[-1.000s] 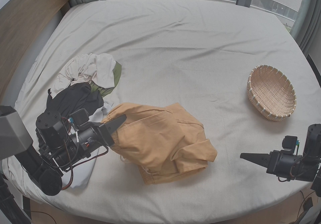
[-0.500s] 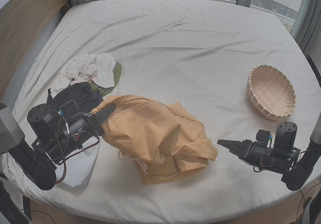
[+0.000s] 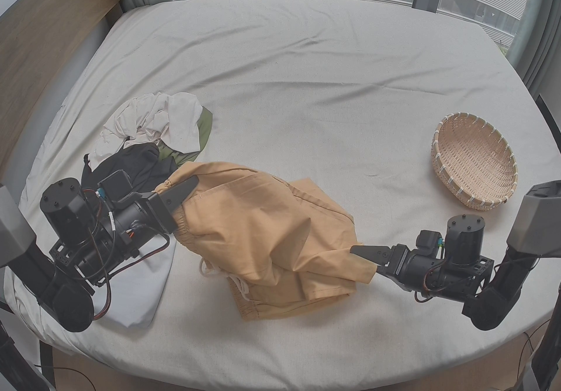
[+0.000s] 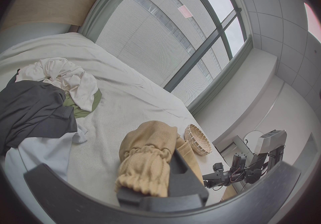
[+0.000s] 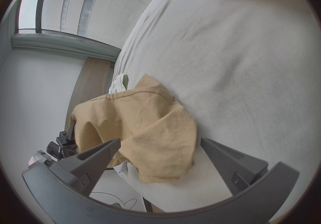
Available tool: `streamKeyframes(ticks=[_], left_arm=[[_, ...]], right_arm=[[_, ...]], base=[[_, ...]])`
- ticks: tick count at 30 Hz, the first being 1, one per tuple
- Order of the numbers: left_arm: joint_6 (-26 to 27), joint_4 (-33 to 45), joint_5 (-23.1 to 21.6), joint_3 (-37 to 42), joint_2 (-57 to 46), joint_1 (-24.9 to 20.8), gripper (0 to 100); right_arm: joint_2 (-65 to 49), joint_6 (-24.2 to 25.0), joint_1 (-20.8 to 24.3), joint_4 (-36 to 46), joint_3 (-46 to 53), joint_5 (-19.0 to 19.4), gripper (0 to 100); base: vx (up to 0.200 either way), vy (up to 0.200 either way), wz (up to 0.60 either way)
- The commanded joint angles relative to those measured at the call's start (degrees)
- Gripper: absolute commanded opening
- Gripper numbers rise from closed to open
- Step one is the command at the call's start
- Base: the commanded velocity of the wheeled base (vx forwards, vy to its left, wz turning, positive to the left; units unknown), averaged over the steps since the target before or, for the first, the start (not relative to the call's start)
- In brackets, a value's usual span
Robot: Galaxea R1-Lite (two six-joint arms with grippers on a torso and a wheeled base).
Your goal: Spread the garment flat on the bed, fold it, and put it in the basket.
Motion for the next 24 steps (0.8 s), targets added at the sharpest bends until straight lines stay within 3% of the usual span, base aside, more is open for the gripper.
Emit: streamKeyframes(ticks=[1,2,7,8,14,24], left_arm=[[-0.03,-0.05,0.01,0.06,-0.05,-0.06,0],[-0.03,-0.05,0.01,0.06,0.03,-0.06,0],[0.06,-0.05,-0.08,0.06,0.21,-0.06,0],[0.06,-0.05,-0.6,-0.38,0.65,0.12,0],[-0.29,0.04,-4.65,-0.12,0.83,0.12,0],[-3.9,0.04,-4.74,-0.12,0.56,-1.55,0]], right_arm=[[2.94,0.14,0.55,-0.39,-2.05,-1.13,100],[2.85,0.14,0.46,-0.56,-2.22,-1.13,0],[2.24,0.49,0.19,-2.5,-2.14,-1.13,0],[0.57,1.02,-0.33,-5.66,-1.43,-1.31,0],[-8.05,1.02,-2.62,-6.72,0.85,-1.31,0],[-24.66,0.84,-5.08,1.81,1.12,-0.96,0]], base=[[0.0,0.0,0.0],[0.0,0.0,0.0],[0.0,0.0,0.0],[0.0,0.0,0.0],[0.0,0.0,0.0],[0.0,0.0,0.0]])
